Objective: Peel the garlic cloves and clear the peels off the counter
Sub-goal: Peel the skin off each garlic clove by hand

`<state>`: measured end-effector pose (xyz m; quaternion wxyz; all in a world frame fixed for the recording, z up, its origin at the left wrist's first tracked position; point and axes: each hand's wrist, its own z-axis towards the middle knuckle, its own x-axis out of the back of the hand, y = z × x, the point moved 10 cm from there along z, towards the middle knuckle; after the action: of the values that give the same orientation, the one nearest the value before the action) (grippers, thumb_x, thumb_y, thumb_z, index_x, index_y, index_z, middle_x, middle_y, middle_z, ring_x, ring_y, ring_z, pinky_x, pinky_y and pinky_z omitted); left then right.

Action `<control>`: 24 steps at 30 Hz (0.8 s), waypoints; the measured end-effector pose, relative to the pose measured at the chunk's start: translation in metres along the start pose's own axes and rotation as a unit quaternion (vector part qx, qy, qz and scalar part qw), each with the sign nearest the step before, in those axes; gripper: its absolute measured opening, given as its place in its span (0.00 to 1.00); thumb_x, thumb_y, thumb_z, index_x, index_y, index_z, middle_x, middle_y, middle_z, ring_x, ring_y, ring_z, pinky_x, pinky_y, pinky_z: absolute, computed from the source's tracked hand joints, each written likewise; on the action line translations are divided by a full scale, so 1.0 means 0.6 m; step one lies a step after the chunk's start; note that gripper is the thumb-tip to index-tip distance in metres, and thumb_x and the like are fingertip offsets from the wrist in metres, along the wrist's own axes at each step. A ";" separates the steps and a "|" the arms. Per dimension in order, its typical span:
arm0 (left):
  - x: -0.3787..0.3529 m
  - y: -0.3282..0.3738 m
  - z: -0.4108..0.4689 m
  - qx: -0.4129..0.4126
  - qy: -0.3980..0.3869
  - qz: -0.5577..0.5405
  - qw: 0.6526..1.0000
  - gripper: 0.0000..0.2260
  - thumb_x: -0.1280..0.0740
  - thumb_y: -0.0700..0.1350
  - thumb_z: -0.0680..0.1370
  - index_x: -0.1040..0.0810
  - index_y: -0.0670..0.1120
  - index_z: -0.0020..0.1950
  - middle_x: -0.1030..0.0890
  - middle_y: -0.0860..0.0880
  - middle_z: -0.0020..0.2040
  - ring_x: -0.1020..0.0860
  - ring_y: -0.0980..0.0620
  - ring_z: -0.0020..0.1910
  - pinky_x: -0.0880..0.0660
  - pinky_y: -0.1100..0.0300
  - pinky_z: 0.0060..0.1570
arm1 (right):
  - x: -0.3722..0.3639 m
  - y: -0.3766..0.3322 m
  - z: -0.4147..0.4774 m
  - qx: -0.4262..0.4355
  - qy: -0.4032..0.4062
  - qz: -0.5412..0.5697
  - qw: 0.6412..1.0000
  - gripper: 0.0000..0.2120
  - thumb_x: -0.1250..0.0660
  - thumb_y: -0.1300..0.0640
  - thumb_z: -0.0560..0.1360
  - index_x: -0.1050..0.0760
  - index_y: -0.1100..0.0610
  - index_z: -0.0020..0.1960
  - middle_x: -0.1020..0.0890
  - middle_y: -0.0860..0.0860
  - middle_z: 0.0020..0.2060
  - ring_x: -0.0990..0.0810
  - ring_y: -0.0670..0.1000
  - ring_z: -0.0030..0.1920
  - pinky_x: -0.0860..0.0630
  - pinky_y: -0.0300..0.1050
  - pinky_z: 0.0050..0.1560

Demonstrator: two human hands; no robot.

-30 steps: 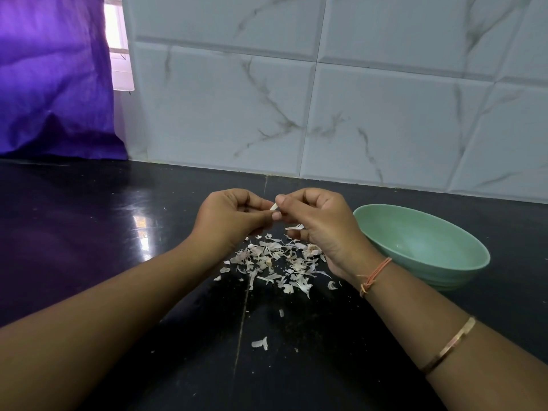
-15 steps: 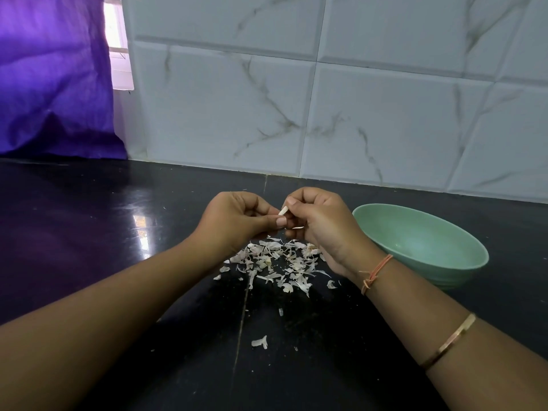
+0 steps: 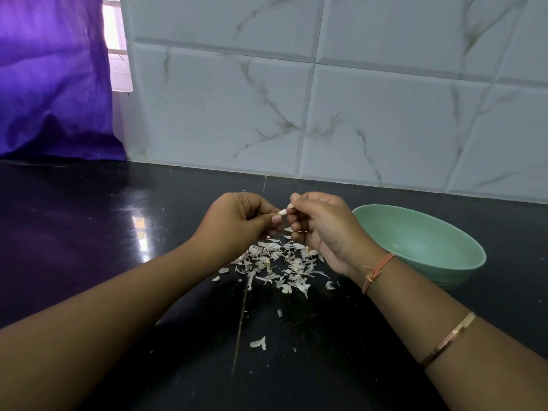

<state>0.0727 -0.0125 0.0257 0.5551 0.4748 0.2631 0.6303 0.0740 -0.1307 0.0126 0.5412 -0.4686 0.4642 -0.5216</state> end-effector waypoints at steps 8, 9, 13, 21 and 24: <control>0.001 -0.011 0.003 0.024 0.004 0.004 1.000 0.11 0.38 0.37 0.78 0.23 0.45 0.37 0.20 0.52 0.31 0.23 0.62 0.28 0.24 0.69 0.33 | 0.001 -0.032 -0.002 0.080 0.007 -0.038 0.996 0.05 0.38 0.67 0.76 0.24 0.63 0.43 0.21 0.55 0.34 0.22 0.46 0.34 0.21 0.39 0.39; 0.001 -0.013 0.004 0.027 0.004 0.004 1.000 0.11 0.38 0.37 0.78 0.23 0.45 0.37 0.20 0.51 0.32 0.23 0.62 0.28 0.24 0.69 0.33 | -0.001 -0.037 -0.004 0.089 0.005 -0.038 0.995 0.06 0.38 0.69 0.76 0.24 0.63 0.43 0.21 0.54 0.34 0.22 0.46 0.33 0.21 0.38 0.39; 0.003 -0.012 0.004 0.023 0.007 0.015 1.000 0.12 0.38 0.38 0.78 0.23 0.46 0.37 0.20 0.54 0.29 0.23 0.62 0.28 0.24 0.69 0.33 | -0.004 -0.033 -0.005 0.060 0.000 -0.019 0.998 0.10 0.42 0.73 0.74 0.25 0.63 0.41 0.22 0.55 0.34 0.23 0.46 0.32 0.21 0.36 0.34; 0.001 -0.005 -0.002 0.008 0.020 0.051 0.998 0.11 0.35 0.39 0.77 0.23 0.48 0.35 0.20 0.56 0.27 0.21 0.61 0.29 0.23 0.68 0.35 | -0.017 0.012 -0.002 -0.051 -0.055 0.094 0.993 0.05 0.32 0.65 0.73 0.25 0.67 0.43 0.22 0.60 0.37 0.24 0.47 0.29 0.23 0.35 0.31; -0.002 -0.005 -0.004 0.007 0.018 0.061 0.998 0.10 0.34 0.40 0.76 0.23 0.49 0.35 0.20 0.57 0.27 0.22 0.62 0.29 0.25 0.69 0.33 | -0.008 0.010 0.001 -0.025 -0.026 0.058 0.998 0.04 0.32 0.66 0.73 0.25 0.67 0.42 0.24 0.59 0.34 0.25 0.46 0.26 0.25 0.34 0.29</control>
<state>0.0720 -0.0124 0.0221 0.5078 0.4821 0.2482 0.6694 0.0755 -0.1260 0.0068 0.5706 -0.4675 0.4894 -0.4651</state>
